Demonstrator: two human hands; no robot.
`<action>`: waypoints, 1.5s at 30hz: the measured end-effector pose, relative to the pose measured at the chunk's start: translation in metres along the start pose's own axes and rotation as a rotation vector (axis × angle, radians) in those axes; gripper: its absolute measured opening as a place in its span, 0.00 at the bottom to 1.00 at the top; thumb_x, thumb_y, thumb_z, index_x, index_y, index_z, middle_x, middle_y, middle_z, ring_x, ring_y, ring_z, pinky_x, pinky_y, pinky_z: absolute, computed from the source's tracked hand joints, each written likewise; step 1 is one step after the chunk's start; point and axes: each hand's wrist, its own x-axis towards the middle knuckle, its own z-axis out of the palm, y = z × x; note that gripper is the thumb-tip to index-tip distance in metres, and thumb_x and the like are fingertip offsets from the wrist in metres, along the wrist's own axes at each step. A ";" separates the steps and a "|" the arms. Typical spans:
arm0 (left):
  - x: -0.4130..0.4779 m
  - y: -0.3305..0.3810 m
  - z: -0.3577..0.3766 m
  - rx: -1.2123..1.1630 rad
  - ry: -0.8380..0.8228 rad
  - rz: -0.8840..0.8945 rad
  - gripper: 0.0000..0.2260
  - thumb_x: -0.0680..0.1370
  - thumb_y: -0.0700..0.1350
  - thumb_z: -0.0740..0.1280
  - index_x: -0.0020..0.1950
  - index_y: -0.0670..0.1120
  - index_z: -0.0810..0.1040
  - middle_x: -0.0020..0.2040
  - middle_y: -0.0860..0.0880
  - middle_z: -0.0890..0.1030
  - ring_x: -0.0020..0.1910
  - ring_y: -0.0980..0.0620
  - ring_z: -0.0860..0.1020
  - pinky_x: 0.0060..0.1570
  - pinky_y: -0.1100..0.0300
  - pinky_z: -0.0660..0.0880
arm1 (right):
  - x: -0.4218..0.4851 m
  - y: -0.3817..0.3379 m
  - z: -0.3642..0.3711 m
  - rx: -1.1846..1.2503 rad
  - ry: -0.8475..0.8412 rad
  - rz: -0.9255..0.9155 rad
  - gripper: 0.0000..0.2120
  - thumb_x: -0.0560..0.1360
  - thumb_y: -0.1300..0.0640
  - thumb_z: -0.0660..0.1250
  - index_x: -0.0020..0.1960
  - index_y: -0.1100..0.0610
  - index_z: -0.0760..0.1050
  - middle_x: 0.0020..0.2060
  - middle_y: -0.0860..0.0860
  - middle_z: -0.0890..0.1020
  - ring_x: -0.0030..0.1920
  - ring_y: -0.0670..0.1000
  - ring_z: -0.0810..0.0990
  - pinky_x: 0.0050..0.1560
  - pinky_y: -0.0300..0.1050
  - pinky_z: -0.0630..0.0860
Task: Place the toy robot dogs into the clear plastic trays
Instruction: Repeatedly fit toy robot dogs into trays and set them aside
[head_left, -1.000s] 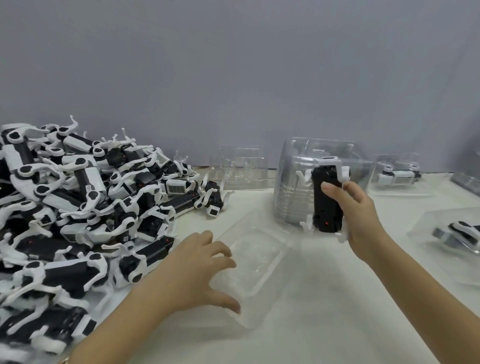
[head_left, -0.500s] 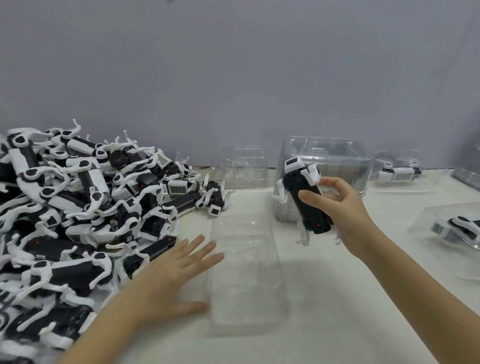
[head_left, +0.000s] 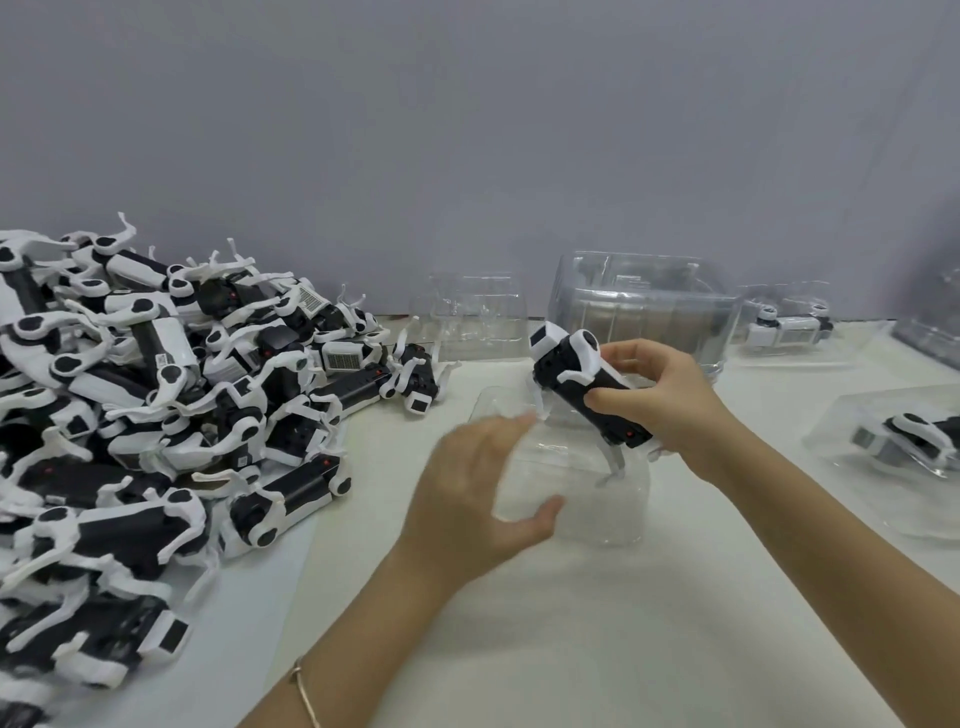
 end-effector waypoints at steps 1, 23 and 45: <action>-0.002 -0.009 -0.004 -0.053 0.013 -0.098 0.32 0.69 0.57 0.73 0.69 0.48 0.68 0.62 0.51 0.76 0.62 0.51 0.74 0.65 0.59 0.69 | 0.001 0.001 -0.002 -0.020 0.001 -0.010 0.16 0.69 0.66 0.74 0.50 0.48 0.79 0.50 0.45 0.81 0.33 0.44 0.83 0.24 0.40 0.76; -0.040 -0.008 -0.031 -0.297 -0.316 -0.940 0.59 0.47 0.77 0.73 0.74 0.55 0.63 0.56 0.86 0.60 0.61 0.75 0.66 0.59 0.71 0.64 | 0.024 0.012 0.022 -0.680 -0.533 -0.311 0.13 0.71 0.52 0.75 0.50 0.36 0.79 0.45 0.33 0.78 0.48 0.31 0.73 0.44 0.29 0.68; -0.011 -0.035 0.000 -0.968 -0.199 -1.116 0.32 0.69 0.44 0.69 0.72 0.56 0.66 0.75 0.53 0.67 0.76 0.51 0.62 0.76 0.47 0.58 | 0.027 0.046 0.028 -1.087 -0.593 -0.538 0.17 0.79 0.50 0.66 0.67 0.47 0.74 0.56 0.46 0.77 0.51 0.47 0.64 0.56 0.44 0.69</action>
